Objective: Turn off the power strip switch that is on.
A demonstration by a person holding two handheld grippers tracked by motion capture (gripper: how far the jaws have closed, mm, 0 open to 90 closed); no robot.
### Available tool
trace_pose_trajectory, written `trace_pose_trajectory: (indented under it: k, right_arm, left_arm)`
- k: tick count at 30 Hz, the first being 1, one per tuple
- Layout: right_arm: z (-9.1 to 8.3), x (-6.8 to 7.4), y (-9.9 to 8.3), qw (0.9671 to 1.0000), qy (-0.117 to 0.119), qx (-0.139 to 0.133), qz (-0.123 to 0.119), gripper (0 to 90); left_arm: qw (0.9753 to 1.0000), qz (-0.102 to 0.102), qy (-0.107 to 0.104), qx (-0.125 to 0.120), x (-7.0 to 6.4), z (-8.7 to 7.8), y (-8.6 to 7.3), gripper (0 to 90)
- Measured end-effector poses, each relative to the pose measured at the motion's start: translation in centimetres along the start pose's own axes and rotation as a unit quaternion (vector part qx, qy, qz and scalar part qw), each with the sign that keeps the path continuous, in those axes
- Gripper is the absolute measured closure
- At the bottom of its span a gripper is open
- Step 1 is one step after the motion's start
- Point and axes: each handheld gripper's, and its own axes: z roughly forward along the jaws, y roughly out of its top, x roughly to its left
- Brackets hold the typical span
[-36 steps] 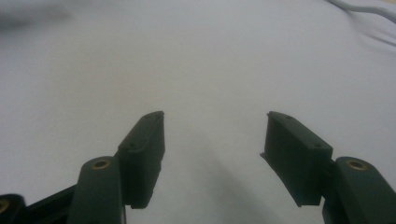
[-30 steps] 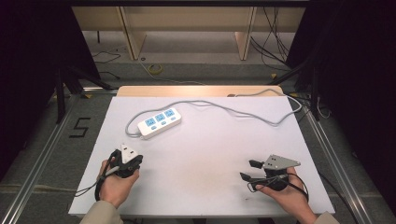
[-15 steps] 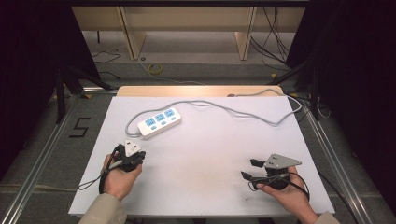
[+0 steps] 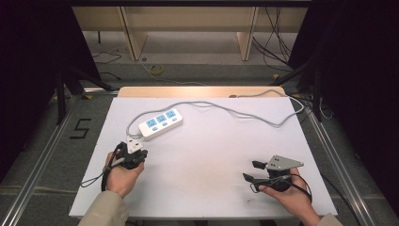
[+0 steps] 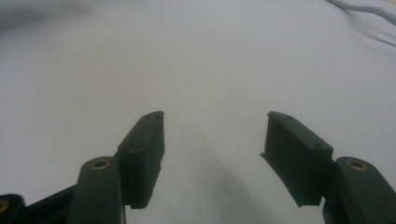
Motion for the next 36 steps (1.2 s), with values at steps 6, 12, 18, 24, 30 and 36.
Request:
trace_pose_trajectory:
  k: [6, 12, 18, 24, 30, 36]
  right_arm:
    - [0.0, 0.1, 0.0, 1.0000, 0.001, 0.000, 0.002, 38.8]
    - [0.0, 0.0, 0.0, 1.0000, 0.001, 0.000, 0.001, 38.8]
    - [0.0, 0.0, -0.1, 1.0000, 0.001, 0.003, 0.004, 38.8]
    - [0.0, 0.0, -0.1, 1.0000, 0.000, 0.002, 0.005, 38.8]
    - [0.1, 0.0, -0.1, 1.0000, 0.001, 0.001, 0.005, 38.7]
    - [0.1, 0.0, -0.1, 1.0000, 0.001, 0.001, 0.005, 38.8]
  left_arm:
    - [1.0000, -0.005, 0.001, -0.002, 0.2, 0.1, 0.4, 89.5]
    - [1.0000, -0.004, 0.001, -0.001, 0.4, 0.4, 0.7, 89.5]
    - [1.0000, -0.004, 0.001, 0.003, 0.6, 0.6, 1.2, 89.5]
    - [1.0000, 0.001, 0.003, 0.007, 0.8, 0.9, 1.9, 89.5]
    - [0.9999, 0.004, 0.007, 0.011, 1.0, 1.2, 2.5, 89.5]
    - [0.9999, 0.005, 0.005, 0.012, 1.4, 1.5, 3.0, 89.6]
